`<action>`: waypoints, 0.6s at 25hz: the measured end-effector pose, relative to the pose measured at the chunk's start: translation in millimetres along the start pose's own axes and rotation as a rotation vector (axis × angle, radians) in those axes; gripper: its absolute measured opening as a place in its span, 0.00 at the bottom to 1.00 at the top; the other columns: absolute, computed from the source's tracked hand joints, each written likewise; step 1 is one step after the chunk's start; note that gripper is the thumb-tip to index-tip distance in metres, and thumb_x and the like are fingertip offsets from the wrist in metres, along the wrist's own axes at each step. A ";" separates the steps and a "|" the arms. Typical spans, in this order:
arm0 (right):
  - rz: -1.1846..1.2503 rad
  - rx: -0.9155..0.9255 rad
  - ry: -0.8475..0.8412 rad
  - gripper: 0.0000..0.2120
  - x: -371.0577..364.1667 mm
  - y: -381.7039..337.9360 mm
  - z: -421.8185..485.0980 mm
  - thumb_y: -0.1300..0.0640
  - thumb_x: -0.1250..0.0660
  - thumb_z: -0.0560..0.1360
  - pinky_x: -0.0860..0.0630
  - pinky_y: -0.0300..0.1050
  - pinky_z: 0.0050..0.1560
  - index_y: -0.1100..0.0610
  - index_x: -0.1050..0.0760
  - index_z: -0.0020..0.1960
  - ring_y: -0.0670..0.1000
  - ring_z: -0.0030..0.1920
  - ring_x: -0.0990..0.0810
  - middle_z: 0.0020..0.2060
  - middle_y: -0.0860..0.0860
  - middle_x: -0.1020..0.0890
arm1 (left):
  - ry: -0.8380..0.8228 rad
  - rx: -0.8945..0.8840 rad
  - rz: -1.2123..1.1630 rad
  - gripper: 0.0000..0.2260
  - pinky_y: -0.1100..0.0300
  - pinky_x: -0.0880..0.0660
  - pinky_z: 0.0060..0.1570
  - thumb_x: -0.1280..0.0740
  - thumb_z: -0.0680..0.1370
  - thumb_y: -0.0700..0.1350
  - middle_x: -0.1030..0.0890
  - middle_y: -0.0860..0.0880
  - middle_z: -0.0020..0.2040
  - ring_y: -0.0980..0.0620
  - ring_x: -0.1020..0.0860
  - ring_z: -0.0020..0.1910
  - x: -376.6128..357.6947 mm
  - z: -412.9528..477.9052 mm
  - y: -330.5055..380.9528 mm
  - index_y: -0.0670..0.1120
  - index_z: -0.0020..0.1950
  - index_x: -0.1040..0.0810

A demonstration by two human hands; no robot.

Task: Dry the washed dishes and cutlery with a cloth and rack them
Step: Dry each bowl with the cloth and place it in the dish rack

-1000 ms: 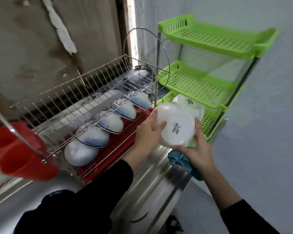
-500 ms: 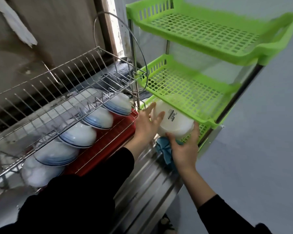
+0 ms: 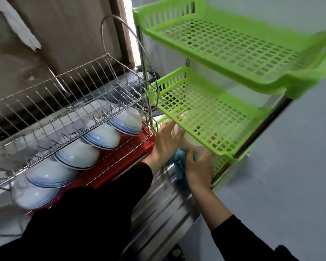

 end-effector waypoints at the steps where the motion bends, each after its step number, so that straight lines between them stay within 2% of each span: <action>1: -0.007 0.011 -0.018 0.15 0.2 -0.6 -2.2 0.50 0.39 0.80 0.35 0.44 0.46 0.63 0.26 0.55 0.59 0.54 0.24 0.50 0.56 0.25 | 0.007 -0.016 0.007 0.12 0.69 0.35 0.44 0.33 0.78 0.41 0.23 0.39 0.52 0.46 0.25 0.51 2.4 -1.2 0.6 0.34 0.57 0.22; 3: -0.040 0.089 -0.047 0.17 3.1 -6.3 -13.1 0.49 0.34 0.78 0.34 0.43 0.48 0.60 0.29 0.60 0.58 0.57 0.25 0.55 0.56 0.26 | 0.029 -0.077 0.009 0.12 0.69 0.34 0.47 0.35 0.79 0.42 0.20 0.40 0.54 0.46 0.23 0.53 9.4 -6.9 2.2 0.36 0.59 0.22; 5: -0.092 0.244 -0.057 0.28 5.2 -14.4 -29.9 0.47 0.29 0.74 0.30 0.44 0.48 0.57 0.34 0.69 0.56 0.61 0.26 0.64 0.55 0.30 | 0.060 -0.116 -0.001 0.14 0.72 0.33 0.54 0.36 0.80 0.42 0.21 0.42 0.60 0.47 0.23 0.61 22.8 -16.4 3.0 0.39 0.64 0.23; 7: -0.119 0.349 -0.095 0.41 3.7 -21.2 -48.2 0.46 0.26 0.71 0.24 0.46 0.48 0.49 0.44 0.77 0.53 0.66 0.30 0.75 0.51 0.40 | 0.097 -0.102 0.029 0.15 0.71 0.33 0.58 0.36 0.80 0.41 0.22 0.45 0.63 0.50 0.24 0.62 42.0 -30.9 0.9 0.42 0.67 0.25; 8: -0.133 0.395 -0.130 0.45 0.5 -23.5 -57.6 0.47 0.26 0.71 0.24 0.44 0.47 0.46 0.49 0.78 0.51 0.67 0.32 0.78 0.48 0.46 | 0.107 -0.086 0.044 0.16 0.69 0.32 0.58 0.36 0.80 0.41 0.22 0.46 0.63 0.51 0.24 0.61 52.9 -41.0 -2.1 0.44 0.68 0.25; 9: -0.153 0.451 -0.158 0.46 -3.9 -25.6 -66.6 0.49 0.25 0.71 0.26 0.41 0.44 0.45 0.52 0.78 0.49 0.67 0.32 0.78 0.47 0.50 | 0.113 -0.070 0.048 0.16 0.67 0.31 0.59 0.36 0.80 0.41 0.22 0.47 0.63 0.53 0.23 0.60 63.9 -52.3 -4.8 0.45 0.68 0.25; 11: -0.171 0.557 -0.208 0.46 -15.0 -29.1 -85.7 0.52 0.25 0.71 0.28 0.38 0.42 0.44 0.52 0.77 0.47 0.66 0.37 0.79 0.46 0.50 | 0.132 -0.054 0.067 0.18 0.60 0.28 0.62 0.35 0.79 0.40 0.21 0.49 0.63 0.53 0.23 0.59 88.3 -78.7 -14.4 0.46 0.69 0.26; 13: -0.171 0.597 -0.291 0.44 -29.7 -31.7 -108.3 0.52 0.26 0.71 0.27 0.41 0.51 0.43 0.49 0.78 0.44 0.69 0.37 0.78 0.44 0.49 | 0.169 -0.016 0.133 0.18 0.54 0.28 0.64 0.35 0.79 0.43 0.23 0.51 0.65 0.54 0.24 0.62 116.7 -113.1 -27.9 0.49 0.70 0.27; 15: -0.189 0.647 -0.348 0.41 -43.3 -33.4 -134.7 0.51 0.26 0.71 0.28 0.45 0.60 0.46 0.45 0.77 0.46 0.73 0.37 0.78 0.45 0.46 | 0.213 0.024 0.194 0.18 0.55 0.30 0.66 0.36 0.80 0.45 0.24 0.53 0.66 0.56 0.26 0.64 145.2 -153.0 -43.4 0.51 0.70 0.28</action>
Point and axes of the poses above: each hand's wrist, its own z-axis towards the middle knuckle, its own x-axis out of the back of the hand, y = z × x, the point moved 6 cm from there along z, towards the middle knuckle
